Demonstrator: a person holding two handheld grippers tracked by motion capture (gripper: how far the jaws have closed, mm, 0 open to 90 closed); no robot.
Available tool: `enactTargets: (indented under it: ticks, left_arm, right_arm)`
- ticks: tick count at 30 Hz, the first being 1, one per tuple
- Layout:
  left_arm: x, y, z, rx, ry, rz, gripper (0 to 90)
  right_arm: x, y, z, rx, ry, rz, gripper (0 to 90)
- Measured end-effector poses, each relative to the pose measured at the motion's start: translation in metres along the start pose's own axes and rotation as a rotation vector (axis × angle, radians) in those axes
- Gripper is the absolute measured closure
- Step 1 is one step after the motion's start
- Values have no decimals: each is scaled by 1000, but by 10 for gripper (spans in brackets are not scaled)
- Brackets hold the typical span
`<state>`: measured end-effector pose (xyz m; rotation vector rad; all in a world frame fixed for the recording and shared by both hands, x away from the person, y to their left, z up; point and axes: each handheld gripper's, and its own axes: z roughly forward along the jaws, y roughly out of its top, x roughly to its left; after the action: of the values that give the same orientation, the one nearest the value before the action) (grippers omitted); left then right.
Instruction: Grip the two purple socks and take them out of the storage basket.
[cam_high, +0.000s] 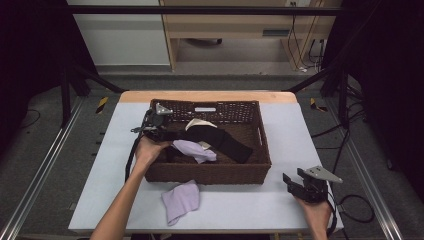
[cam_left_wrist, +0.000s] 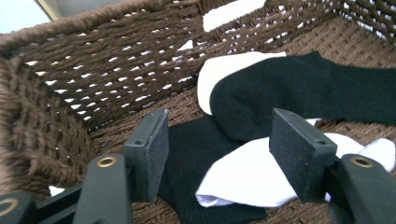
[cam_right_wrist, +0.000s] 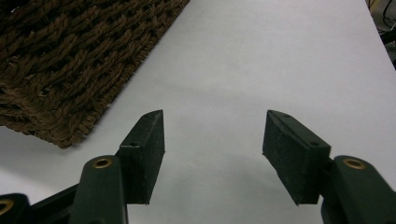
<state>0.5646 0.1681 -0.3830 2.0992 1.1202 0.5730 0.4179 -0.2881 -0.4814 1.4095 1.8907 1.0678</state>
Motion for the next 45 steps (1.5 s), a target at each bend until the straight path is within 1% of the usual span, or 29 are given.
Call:
enactTargets:
  ticks: [1,2,3,4,5,7,9,12,13,14,16,17,19,24,26,28,29,32,34,36,37,39,41,43,45]
  left_arm:
    - [-1,0,0,3,0,5,377]
    - [-2,0,2,-2,-14,-12,375]
    - [-2,0,4,-3,-42,-29,373]
    - [-3,0,6,-1,-45,-32,372]
    - [-3,0,8,5,-36,-25,372]
    - [-4,-1,14,38,-24,-20,372]
    - [-6,-2,19,61,-10,5,372]
    - [-12,-5,29,141,1,46,373]
    - [-13,-6,31,162,11,54,373]
    - [-14,-6,32,179,21,60,376]
    - [-13,-7,33,191,23,48,384]
    - [-13,-8,34,204,28,48,393]
    - [-14,-8,37,231,32,58,390]
    - [-16,-11,43,288,28,88,402]
    - [-16,-12,45,306,29,81,409]
    - [-15,-13,47,331,16,68,420]
    - [-14,-13,47,340,15,66,434]
    - [-14,-14,49,370,-10,55,501]
    - [-14,-14,49,385,-17,55,587]
    - [-13,-14,48,391,-24,49,669]
    - [-13,-14,47,389,-33,50,758]
    - [-14,-14,47,388,-39,57,821]
    - [-13,-13,45,384,-45,58,836]
    - [-13,-13,44,367,-47,53,843]
    - [-13,-12,41,337,-44,53,847]
  right_arm:
    - [0,0,0,0,0,0,389]
    - [0,0,0,0,1,-2,388]
    - [0,0,0,0,1,-3,388]
    - [0,0,1,2,1,-4,387]
    - [0,0,0,2,1,-4,387]
    - [0,0,0,0,1,-2,386]
    - [0,0,1,4,2,3,385]
    - [0,0,0,-1,2,-2,381]
    - [0,0,0,-3,2,-6,380]
    - [1,0,-1,-5,4,2,380]
    - [1,-1,-1,-6,3,-3,376]
    - [1,-1,0,-5,4,-3,374]
    - [1,-1,0,-2,7,-3,368]
    - [1,-1,-1,-5,3,-7,352]
    - [2,-1,-1,-2,4,-4,350]
    - [2,-1,0,0,7,-9,349]
    - [3,-1,0,4,11,-2,348]
    - [3,-1,1,6,10,-8,347]
    - [3,-1,1,7,10,-10,347]
    - [3,-1,0,8,15,-4,348]
    - [3,-1,0,9,15,-4,348]
    - [3,-1,0,8,14,-3,348]
    - [3,-2,0,5,11,-7,349]
    - [3,-1,0,7,11,-6,350]
    - [2,-1,0,5,10,-7,351]
